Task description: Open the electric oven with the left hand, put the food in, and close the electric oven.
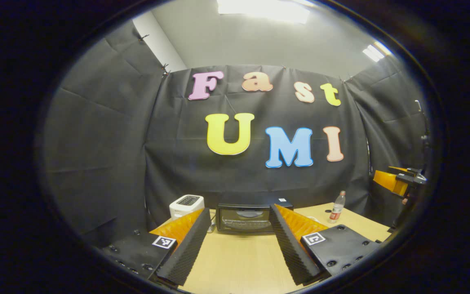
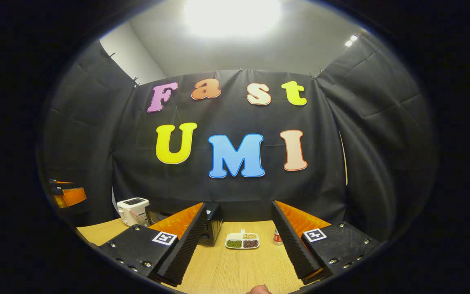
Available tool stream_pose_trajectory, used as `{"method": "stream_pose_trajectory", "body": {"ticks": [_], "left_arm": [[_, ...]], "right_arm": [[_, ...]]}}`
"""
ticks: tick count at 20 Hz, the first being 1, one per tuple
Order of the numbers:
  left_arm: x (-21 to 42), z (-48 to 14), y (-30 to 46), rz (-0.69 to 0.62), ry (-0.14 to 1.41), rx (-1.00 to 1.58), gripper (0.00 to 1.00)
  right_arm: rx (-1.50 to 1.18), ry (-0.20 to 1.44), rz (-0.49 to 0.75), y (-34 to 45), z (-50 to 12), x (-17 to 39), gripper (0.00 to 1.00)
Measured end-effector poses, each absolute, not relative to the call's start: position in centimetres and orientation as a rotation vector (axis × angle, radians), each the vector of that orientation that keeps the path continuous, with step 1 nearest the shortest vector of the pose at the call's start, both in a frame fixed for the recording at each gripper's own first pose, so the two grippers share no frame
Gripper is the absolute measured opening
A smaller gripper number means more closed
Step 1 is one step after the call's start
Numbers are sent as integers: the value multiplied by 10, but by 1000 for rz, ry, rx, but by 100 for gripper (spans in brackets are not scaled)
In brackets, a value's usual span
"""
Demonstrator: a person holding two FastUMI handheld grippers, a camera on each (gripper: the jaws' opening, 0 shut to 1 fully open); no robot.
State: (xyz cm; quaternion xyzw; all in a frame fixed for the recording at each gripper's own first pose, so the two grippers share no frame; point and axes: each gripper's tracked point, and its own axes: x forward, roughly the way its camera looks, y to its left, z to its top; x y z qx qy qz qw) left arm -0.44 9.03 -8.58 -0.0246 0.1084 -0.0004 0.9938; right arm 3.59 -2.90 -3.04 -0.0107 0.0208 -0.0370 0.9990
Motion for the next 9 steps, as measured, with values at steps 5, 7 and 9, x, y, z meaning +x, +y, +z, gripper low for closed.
{"method": "stream_pose_trajectory", "body": {"ticks": [5, 7, 9], "left_arm": [[2, -79, 88, -9, 207, -29, 100], [4, -79, 85, -12, 205, -25, 100], [5, -79, 84, -11, 206, -16, 100]], "right_arm": [[-21, 24, -76, -31, -22, 44, 97], [-18, 22, -78, -33, -20, 45, 97], [-16, 25, -75, -32, -21, 46, 97]]}}
